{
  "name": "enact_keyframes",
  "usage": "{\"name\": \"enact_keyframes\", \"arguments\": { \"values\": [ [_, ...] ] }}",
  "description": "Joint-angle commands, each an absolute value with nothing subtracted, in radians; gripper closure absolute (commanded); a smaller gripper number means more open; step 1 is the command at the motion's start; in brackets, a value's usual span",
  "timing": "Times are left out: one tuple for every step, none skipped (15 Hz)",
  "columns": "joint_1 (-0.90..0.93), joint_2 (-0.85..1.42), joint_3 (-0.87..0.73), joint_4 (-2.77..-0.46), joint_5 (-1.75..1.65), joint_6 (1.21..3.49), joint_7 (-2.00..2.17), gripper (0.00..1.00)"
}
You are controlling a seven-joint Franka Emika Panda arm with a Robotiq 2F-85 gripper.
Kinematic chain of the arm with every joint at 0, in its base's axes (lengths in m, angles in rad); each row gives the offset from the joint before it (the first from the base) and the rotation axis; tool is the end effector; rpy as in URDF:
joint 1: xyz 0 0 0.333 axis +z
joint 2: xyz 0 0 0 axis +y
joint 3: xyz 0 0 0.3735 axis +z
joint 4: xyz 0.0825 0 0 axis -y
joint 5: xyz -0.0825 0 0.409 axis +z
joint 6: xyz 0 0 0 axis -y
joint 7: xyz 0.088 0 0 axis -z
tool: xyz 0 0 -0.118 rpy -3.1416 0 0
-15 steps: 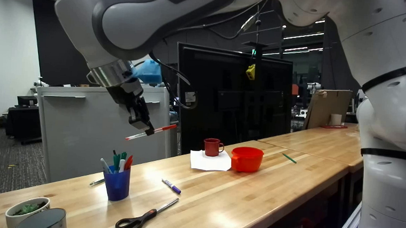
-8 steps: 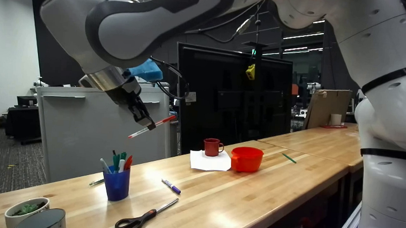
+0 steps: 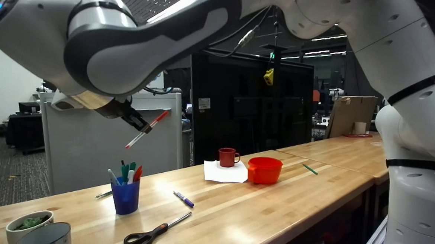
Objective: Move the pen and place it in the cup
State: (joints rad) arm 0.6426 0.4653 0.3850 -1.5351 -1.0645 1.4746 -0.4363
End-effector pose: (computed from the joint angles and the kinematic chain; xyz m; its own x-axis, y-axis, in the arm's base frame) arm 0.4870 0.5030 0.4472 0.1589 0.6979 -0.6983 0.8463 0.2679 0.4604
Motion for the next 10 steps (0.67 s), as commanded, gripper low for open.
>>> {"name": "enact_keyframes", "arguments": {
  "values": [
    [0.697, 0.525, 0.355, -1.505, -1.220, 1.437, -0.535, 0.98],
    [0.708, 0.537, 0.347, -1.511, -1.267, 1.433, -0.551, 0.98],
    [0.713, 0.547, 0.342, -1.515, -1.301, 1.436, -0.564, 0.98],
    [0.718, 0.558, 0.337, -1.517, -1.329, 1.434, -0.573, 0.98],
    [0.721, 0.569, 0.334, -1.519, -1.346, 1.435, -0.578, 0.98],
    [0.722, 0.578, 0.333, -1.518, -1.354, 1.435, -0.586, 0.98],
    [0.723, 0.586, 0.331, -1.520, -1.360, 1.432, -0.586, 0.98],
    [0.721, 0.593, 0.332, -1.521, -1.355, 1.428, -0.590, 0.98],
    [0.719, 0.597, 0.333, -1.522, -1.345, 1.422, -0.592, 0.98],
    [0.718, 0.600, 0.335, -1.522, -1.338, 1.415, -0.595, 0.98]
  ]
}}
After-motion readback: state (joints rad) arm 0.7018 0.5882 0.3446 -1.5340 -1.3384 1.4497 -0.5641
